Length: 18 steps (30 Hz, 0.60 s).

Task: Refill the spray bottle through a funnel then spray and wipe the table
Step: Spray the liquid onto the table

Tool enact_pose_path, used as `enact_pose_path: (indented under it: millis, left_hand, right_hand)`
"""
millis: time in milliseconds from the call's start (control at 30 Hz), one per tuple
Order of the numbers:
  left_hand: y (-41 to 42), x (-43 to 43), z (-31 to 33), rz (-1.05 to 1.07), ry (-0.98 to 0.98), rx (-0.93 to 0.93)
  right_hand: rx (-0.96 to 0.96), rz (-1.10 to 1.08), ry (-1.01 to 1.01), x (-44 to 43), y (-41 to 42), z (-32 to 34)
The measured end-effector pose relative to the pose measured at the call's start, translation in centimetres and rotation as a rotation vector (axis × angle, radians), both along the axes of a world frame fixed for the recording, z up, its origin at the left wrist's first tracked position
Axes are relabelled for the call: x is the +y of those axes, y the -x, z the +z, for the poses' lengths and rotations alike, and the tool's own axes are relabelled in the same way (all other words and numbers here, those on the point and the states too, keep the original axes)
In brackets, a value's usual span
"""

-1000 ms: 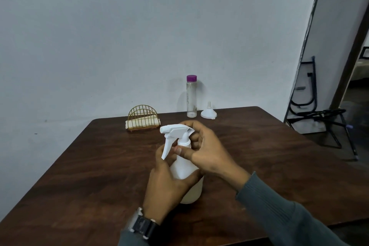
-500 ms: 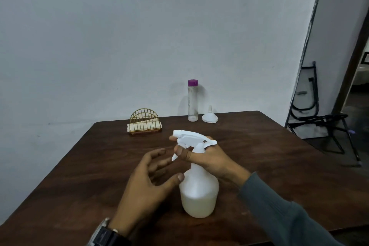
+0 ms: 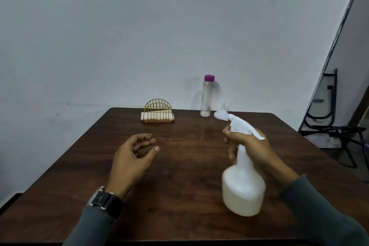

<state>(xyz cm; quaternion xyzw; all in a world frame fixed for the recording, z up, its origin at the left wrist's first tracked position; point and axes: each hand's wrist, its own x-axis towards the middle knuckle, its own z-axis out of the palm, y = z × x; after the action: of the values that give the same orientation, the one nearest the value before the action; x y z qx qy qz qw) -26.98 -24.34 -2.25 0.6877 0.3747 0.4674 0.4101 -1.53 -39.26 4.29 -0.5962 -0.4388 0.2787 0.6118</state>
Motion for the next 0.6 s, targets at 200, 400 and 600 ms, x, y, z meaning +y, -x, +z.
enact_pose_path:
  millis: [200, 400, 600]
  left_hand:
    - [0.0, 1.7, -1.5, 0.090, -0.039, -0.055]
    - [-0.2, 1.9, -2.5, 0.154, -0.102, -0.161]
    - [0.0, 1.8, -2.8, 0.177, -0.242, -0.089]
  right_hand:
    - [0.021, -0.032, 0.342, -0.6, -2.3, 1.2]
    - [-0.051, 0.106, 0.706, 1.0, -2.5, 0.8]
    - [-0.099, 0.158, 0.723, 3.5, -1.9, -0.2]
